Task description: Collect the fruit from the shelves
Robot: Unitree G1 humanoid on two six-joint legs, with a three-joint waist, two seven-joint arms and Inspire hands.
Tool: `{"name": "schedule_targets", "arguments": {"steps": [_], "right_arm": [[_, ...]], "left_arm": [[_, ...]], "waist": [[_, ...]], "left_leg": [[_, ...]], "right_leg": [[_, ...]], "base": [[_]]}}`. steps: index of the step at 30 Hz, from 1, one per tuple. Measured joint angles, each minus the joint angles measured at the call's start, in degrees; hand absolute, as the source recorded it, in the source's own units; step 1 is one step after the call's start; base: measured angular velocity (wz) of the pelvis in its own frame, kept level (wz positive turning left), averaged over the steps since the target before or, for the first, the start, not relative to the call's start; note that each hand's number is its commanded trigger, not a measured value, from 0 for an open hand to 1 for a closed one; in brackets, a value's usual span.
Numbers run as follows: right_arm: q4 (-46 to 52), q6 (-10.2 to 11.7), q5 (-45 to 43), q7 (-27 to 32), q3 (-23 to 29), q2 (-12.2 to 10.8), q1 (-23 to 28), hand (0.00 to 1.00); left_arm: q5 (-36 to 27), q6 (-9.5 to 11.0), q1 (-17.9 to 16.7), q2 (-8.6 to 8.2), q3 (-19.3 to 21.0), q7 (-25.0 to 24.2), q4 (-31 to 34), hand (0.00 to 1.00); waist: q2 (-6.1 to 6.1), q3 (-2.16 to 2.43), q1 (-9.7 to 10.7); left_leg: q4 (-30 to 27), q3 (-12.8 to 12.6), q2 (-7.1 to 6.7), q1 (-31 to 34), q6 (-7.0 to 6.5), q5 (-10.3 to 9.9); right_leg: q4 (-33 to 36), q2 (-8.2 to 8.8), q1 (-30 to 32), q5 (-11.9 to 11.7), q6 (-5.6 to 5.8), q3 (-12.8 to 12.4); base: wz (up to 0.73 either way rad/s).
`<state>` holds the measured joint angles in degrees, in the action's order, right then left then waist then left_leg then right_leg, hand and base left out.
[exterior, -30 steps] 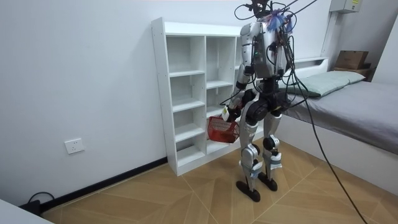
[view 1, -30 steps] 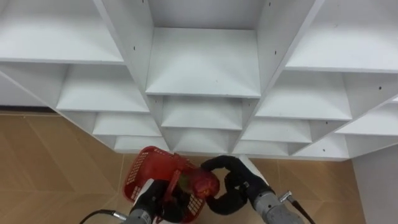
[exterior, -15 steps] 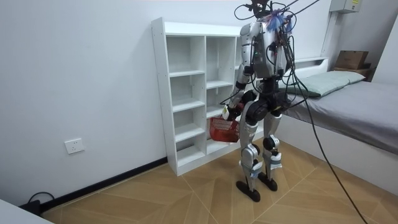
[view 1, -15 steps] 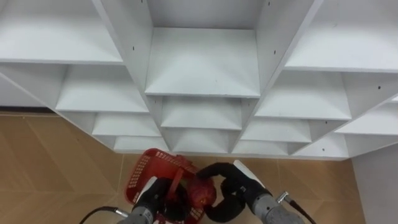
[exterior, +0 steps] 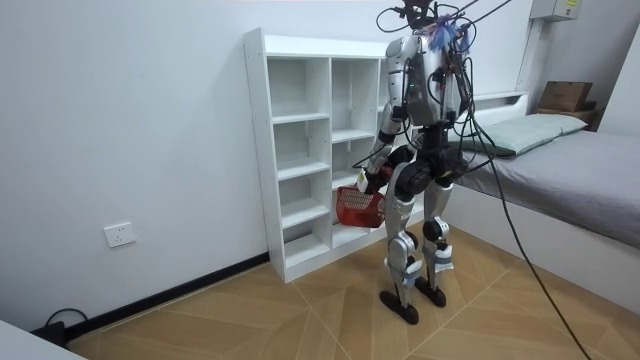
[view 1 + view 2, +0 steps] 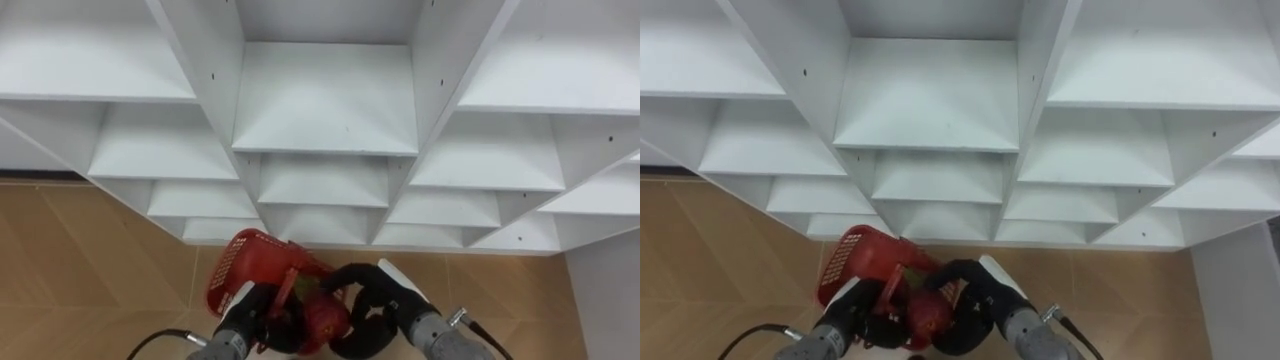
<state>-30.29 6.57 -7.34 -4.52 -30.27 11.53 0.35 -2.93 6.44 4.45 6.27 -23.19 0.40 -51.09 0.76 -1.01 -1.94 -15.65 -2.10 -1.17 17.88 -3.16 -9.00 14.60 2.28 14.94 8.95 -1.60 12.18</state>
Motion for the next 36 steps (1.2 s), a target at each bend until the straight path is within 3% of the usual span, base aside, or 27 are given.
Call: {"name": "schedule_targets", "arguments": {"steps": [10,16,36], "right_arm": [[0.0,-1.0,-0.5,-0.2,0.1,0.4,0.1,0.0],[0.0,-1.0,-1.8,-0.3,-0.1,-0.5,0.1,0.0],[-0.1,-1.0,-2.4,1.4,-0.1,-0.6,1.0,0.0]], "left_arm": [[0.0,-0.3,-0.3,1.28,0.0,-1.2,0.0,1.0],[0.0,-0.6,-0.5,0.63,-0.7,-2.6,0.0,1.0],[0.0,-1.1,-0.9,0.4,-1.0,-3.4,0.0,1.0]], "waist": [[0.02,0.0,0.0],[0.09,0.04,0.0],[0.08,0.04,-0.1]], "left_leg": [[-0.2,0.0,0.01,0.0,0.0,0.0],[-0.2,0.0,0.02,0.0,-0.01,0.0],[-0.4,-0.1,0.03,0.0,-0.01,0.0]], "right_leg": [[0.2,0.06,0.0,0.0,0.0,0.3],[0.2,0.09,0.1,0.0,0.0,0.2],[0.3,0.04,0.1,0.0,0.0,-0.1]], "base": [[0.0],[0.0],[0.0]]}}
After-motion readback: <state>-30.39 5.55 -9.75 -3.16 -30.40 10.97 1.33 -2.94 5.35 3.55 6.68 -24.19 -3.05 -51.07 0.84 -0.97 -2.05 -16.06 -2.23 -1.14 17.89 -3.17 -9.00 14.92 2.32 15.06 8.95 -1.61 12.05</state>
